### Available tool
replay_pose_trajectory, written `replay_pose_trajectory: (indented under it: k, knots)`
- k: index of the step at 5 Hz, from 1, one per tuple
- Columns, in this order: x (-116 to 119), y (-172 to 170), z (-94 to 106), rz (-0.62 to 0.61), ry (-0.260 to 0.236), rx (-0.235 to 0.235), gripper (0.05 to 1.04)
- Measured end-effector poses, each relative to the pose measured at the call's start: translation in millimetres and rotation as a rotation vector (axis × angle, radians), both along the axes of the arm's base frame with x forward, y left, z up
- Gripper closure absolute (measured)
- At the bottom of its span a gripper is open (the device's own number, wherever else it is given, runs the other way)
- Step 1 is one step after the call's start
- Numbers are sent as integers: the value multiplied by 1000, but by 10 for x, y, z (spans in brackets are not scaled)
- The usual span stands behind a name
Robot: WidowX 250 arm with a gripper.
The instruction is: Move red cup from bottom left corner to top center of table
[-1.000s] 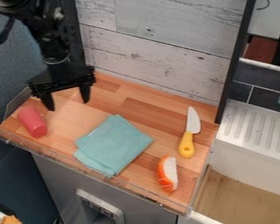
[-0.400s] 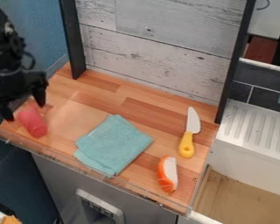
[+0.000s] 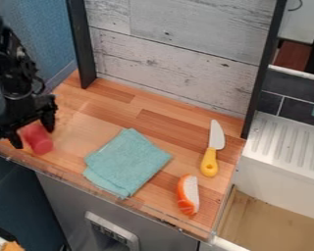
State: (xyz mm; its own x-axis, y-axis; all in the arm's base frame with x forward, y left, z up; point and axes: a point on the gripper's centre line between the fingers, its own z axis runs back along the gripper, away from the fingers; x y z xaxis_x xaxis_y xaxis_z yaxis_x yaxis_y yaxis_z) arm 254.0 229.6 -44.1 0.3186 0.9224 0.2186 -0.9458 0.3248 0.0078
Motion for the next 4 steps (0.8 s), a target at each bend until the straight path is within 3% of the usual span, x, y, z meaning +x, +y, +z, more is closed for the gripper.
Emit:
replay_pose_trajectory:
  k: [1,2,3,4]
  knots:
    - [57,45,-130,16,15,-16,114]
    - [104,111,-111,0,19,3,321]
    - [94,91,-119,2,22,-8,330]
    - [85,0,-88,-42,23,-54,331]
